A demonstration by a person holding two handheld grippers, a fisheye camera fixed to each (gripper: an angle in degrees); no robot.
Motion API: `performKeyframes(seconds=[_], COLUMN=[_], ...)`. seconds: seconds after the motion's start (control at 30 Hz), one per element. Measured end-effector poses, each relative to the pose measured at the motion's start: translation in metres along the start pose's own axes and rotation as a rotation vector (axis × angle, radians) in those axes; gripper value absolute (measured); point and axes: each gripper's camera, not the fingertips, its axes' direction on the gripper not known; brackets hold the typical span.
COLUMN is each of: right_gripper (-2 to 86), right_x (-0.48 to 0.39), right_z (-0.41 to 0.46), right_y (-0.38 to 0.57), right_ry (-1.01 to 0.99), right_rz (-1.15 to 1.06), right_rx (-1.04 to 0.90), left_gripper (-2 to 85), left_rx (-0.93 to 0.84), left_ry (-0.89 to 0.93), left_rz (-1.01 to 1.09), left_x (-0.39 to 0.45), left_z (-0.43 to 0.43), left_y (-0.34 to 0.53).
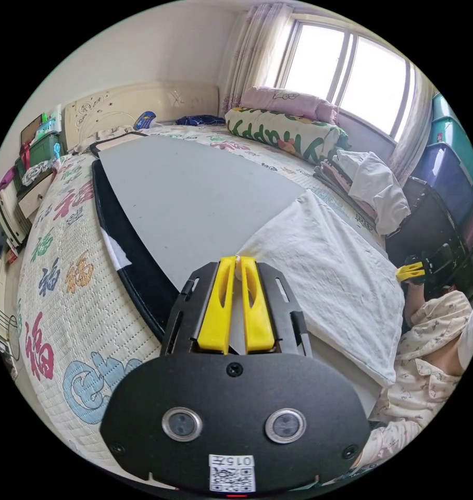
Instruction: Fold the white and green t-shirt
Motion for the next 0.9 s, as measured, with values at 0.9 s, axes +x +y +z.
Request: performKeyframes(seconds=[0.9], right_gripper=[11.4], right_x=[0.145], right_z=[-0.211], right_y=[-0.161], right_ry=[-0.365], right_rz=[0.464], right_rx=[0.084], left_gripper=[10.4], left_rx=[-0.005], left_ry=[0.221], left_rz=[-0.106], left_x=[-0.131], left_z=[-0.065], left_y=[-0.046])
